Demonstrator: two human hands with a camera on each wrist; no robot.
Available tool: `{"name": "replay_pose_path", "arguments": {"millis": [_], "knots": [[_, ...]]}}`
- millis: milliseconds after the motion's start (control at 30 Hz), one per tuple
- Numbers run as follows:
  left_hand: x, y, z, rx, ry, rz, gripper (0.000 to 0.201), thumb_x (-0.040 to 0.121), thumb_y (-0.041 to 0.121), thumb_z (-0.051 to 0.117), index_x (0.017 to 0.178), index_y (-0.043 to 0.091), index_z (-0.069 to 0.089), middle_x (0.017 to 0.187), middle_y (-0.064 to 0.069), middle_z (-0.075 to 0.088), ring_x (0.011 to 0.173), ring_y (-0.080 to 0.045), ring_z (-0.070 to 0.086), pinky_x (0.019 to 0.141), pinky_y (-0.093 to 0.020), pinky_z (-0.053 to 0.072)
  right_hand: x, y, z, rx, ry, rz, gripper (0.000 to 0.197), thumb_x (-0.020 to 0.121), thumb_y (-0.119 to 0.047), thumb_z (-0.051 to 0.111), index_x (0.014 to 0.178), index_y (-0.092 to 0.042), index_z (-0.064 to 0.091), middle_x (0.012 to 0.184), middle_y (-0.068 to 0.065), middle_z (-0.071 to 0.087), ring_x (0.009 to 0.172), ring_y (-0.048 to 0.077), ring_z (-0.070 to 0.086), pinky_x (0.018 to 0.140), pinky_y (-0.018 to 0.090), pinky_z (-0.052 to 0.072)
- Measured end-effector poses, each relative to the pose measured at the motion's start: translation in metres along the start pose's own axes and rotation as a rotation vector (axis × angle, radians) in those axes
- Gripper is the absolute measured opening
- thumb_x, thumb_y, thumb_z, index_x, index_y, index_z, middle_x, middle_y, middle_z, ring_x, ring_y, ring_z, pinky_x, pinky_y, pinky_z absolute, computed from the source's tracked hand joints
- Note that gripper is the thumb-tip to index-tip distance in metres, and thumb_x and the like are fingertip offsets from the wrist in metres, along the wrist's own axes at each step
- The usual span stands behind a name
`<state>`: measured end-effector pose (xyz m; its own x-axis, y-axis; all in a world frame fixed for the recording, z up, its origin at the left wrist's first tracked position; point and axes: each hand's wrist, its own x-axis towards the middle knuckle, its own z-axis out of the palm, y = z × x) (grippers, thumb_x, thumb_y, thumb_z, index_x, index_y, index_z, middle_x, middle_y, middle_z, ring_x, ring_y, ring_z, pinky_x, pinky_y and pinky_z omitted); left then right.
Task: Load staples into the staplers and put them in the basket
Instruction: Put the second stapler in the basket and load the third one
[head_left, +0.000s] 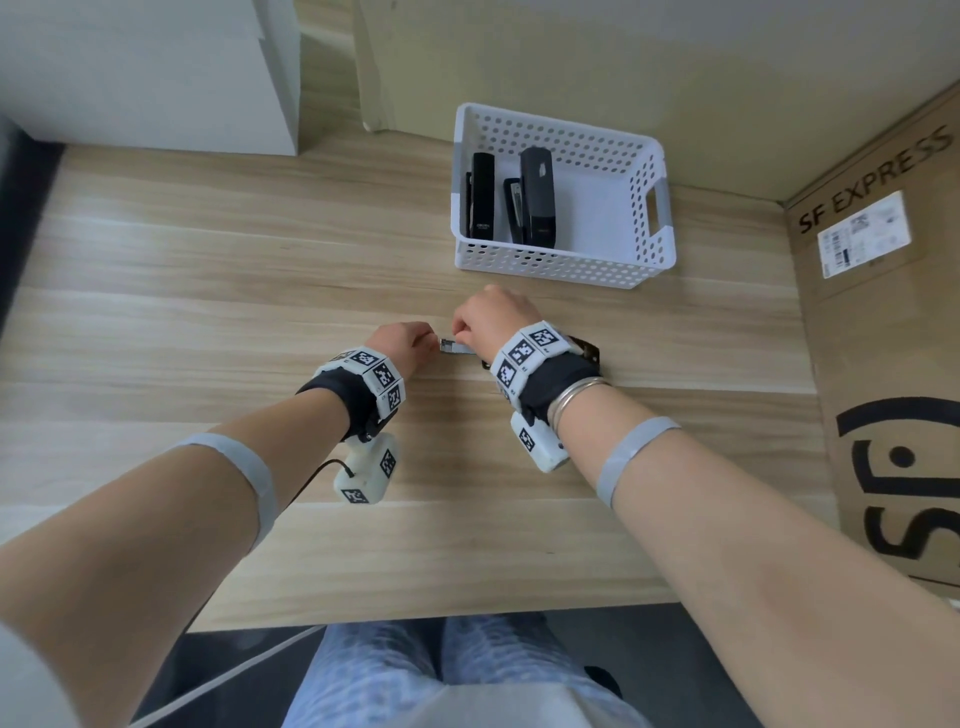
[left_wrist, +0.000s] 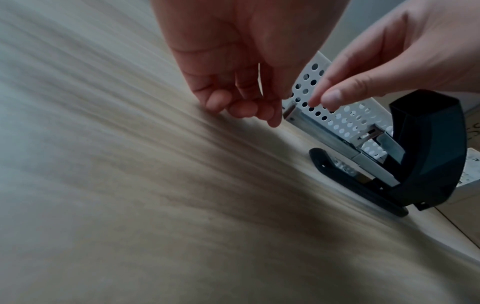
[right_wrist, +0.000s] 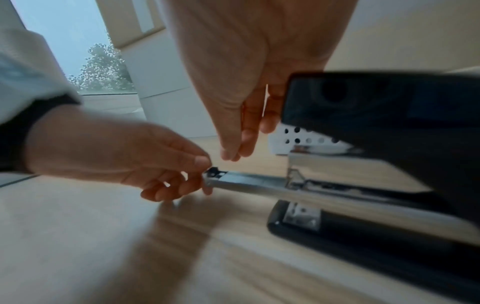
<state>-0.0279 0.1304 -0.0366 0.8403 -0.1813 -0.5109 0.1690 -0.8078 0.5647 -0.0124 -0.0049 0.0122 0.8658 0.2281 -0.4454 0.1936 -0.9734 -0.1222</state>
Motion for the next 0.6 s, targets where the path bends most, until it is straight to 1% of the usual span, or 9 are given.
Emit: {"name": "replay_pose_path", "arguments": {"millis": [33, 100, 167, 267, 333, 400, 500, 600], "knots": [[0.0, -0.001, 0.001, 0.001, 0.0, 0.01, 0.028, 0.095, 0.018, 0.04, 0.099, -0.001, 0.06, 0.097, -0.025, 0.062, 0.085, -0.03, 0.052, 0.071, -0.031, 0.035, 0.001, -0.003, 0.002, -0.002, 0.005, -0.019, 0.021, 0.092, -0.031, 0.057, 0.109, -0.028, 0.07, 0.116, 0.005, 0.061, 0.117, 0.025, 0.054, 0.095, 0.032, 0.042], [-0.001, -0.003, 0.002, -0.008, 0.002, 0.02, 0.027, 0.095, 0.016, 0.04, 0.098, -0.001, 0.06, 0.101, -0.025, 0.063, 0.083, -0.027, 0.05, 0.075, -0.034, 0.039, 0.004, -0.008, 0.006, -0.008, 0.025, -0.049, 0.022, 0.091, -0.032, 0.059, 0.111, -0.028, 0.069, 0.116, 0.003, 0.06, 0.116, 0.023, 0.053, 0.096, 0.03, 0.039], [-0.002, -0.007, 0.003, -0.027, 0.002, 0.02, 0.027, 0.095, 0.016, 0.039, 0.097, 0.0, 0.061, 0.096, -0.022, 0.062, 0.081, -0.023, 0.046, 0.074, -0.032, 0.037, 0.006, -0.012, 0.009, -0.027, 0.03, -0.065, 0.02, 0.09, -0.032, 0.06, 0.108, -0.029, 0.069, 0.115, 0.001, 0.061, 0.114, 0.022, 0.053, 0.096, 0.029, 0.039], [-0.002, -0.01, 0.004, -0.036, 0.005, 0.016, 0.027, 0.095, 0.017, 0.039, 0.095, 0.0, 0.06, 0.084, -0.013, 0.054, 0.081, -0.022, 0.046, 0.071, -0.027, 0.032, 0.008, -0.016, 0.01, -0.066, 0.029, -0.077, 0.016, 0.088, -0.03, 0.062, 0.103, -0.031, 0.069, 0.113, -0.001, 0.063, 0.112, 0.022, 0.053, 0.093, 0.029, 0.039], [-0.002, -0.01, 0.003, -0.033, 0.01, 0.017, 0.028, 0.096, 0.017, 0.039, 0.096, -0.001, 0.06, 0.083, -0.011, 0.051, 0.081, -0.022, 0.045, 0.07, -0.026, 0.03, 0.009, -0.017, 0.008, -0.091, 0.03, -0.11, 0.017, 0.088, -0.026, 0.063, 0.103, -0.03, 0.07, 0.112, -0.004, 0.063, 0.113, 0.021, 0.051, 0.093, 0.028, 0.038], [-0.003, -0.01, 0.002, -0.043, 0.018, 0.016, 0.028, 0.096, 0.017, 0.039, 0.096, -0.001, 0.06, 0.082, -0.01, 0.051, 0.08, -0.021, 0.045, 0.07, -0.025, 0.029, 0.009, -0.017, 0.009, -0.124, 0.031, -0.152, 0.021, 0.089, -0.022, 0.061, 0.107, -0.029, 0.069, 0.115, -0.005, 0.062, 0.116, 0.02, 0.048, 0.095, 0.027, 0.036], [-0.003, -0.01, 0.002, -0.054, 0.027, 0.022, 0.028, 0.095, 0.018, 0.039, 0.096, -0.001, 0.06, 0.081, -0.01, 0.051, 0.079, -0.021, 0.044, 0.069, -0.025, 0.029, 0.01, -0.018, 0.007, -0.161, 0.009, -0.174, 0.025, 0.09, -0.019, 0.059, 0.111, -0.028, 0.067, 0.12, -0.002, 0.058, 0.117, 0.023, 0.048, 0.097, 0.028, 0.036], [-0.002, -0.012, 0.001, -0.059, 0.028, 0.018, 0.028, 0.095, 0.017, 0.039, 0.096, 0.0, 0.061, 0.082, -0.009, 0.051, 0.079, -0.021, 0.045, 0.07, -0.024, 0.03, 0.011, -0.02, 0.006, -0.212, -0.004, -0.203, 0.023, 0.091, -0.018, 0.058, 0.111, -0.026, 0.068, 0.118, -0.001, 0.062, 0.118, 0.021, 0.047, 0.097, 0.029, 0.036]]}}
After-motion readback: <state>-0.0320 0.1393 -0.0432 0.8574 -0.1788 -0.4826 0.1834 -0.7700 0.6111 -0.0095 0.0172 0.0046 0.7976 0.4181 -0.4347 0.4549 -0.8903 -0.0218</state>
